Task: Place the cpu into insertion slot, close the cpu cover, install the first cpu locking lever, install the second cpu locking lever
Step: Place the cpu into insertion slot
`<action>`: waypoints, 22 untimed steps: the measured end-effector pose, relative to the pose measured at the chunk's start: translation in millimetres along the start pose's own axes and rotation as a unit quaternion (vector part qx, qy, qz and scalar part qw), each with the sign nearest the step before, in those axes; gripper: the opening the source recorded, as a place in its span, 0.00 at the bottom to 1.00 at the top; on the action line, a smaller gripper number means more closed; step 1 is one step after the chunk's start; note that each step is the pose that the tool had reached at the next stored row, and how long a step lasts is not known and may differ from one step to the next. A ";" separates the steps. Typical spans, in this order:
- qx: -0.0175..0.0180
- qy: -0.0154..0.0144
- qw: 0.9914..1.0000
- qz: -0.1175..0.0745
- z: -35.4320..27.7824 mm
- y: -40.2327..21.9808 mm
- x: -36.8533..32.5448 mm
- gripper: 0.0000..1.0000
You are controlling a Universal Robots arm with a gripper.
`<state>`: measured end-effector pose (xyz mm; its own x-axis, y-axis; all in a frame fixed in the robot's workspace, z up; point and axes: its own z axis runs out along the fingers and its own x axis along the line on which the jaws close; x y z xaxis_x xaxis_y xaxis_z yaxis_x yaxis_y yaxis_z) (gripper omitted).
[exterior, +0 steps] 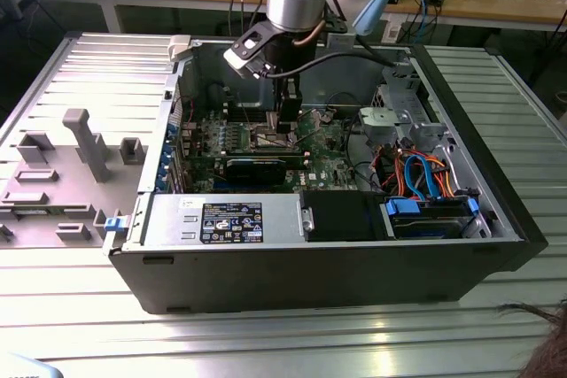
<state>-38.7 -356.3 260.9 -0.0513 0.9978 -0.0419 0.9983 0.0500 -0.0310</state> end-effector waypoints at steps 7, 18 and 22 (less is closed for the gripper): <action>0.000 0.000 1.000 0.000 2.6 0.1 0.1 0.55; 0.000 0.000 1.000 0.000 7.0 0.2 0.3 0.55; 0.000 0.000 1.000 0.000 8.2 0.3 0.4 0.55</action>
<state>-38.7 -356.3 252.7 -0.0513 0.9978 -0.0418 0.9983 0.0500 -0.0309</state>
